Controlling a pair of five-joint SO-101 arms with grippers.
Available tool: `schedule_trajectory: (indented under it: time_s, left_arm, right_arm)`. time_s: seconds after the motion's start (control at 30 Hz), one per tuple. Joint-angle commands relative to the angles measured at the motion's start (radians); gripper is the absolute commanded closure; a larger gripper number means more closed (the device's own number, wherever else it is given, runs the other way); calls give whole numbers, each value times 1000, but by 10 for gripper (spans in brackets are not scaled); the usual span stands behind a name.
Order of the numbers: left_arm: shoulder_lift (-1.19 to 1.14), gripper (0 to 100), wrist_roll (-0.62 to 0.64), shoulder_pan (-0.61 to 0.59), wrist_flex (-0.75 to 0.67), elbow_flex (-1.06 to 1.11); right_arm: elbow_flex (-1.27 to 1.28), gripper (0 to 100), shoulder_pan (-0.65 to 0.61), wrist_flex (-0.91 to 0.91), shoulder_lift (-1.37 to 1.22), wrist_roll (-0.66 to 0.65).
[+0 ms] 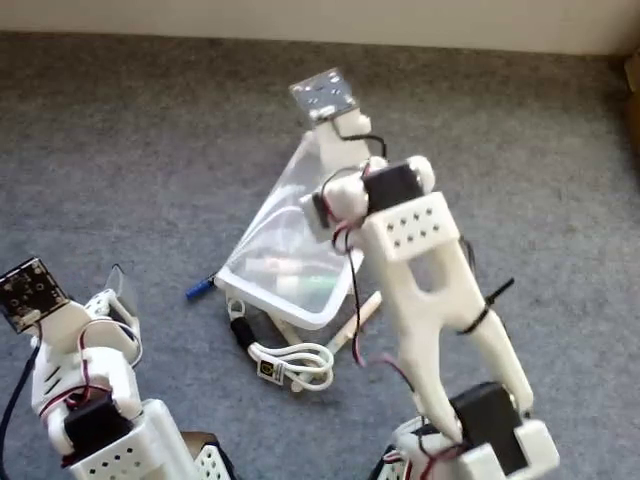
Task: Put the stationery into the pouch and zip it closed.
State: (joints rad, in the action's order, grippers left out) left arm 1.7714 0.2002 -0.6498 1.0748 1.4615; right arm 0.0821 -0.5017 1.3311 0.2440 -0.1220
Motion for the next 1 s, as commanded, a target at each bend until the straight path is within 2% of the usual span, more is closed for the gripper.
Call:
schedule_trajectory:
  time_s: [0.0, 0.17, 0.37, 0.57, 0.77, 0.97]
  left_arm:
    - [-1, 752, 12, -33, -25, -15]
    - [-1, 752, 12, -44, -25, -15]
    - [-1, 752, 12, -44, -26, -15]
    - [-1, 752, 12, -44, -26, -15]
    - [-1, 752, 12, -42, -26, -15]
    - [-1, 752, 12, -42, -26, -15]
  right_arm:
    - [87, 993, -105, -27, 156, 48]
    - [277, 993, -220, -182, 254, 140]
    - [435, 993, -349, -326, 271, 186]
    - [515, 987, -395, -450, 265, 186]
    - [521, 886, -421, -458, 114, 186]
    - [463, 885, -479, -460, -19, 186]
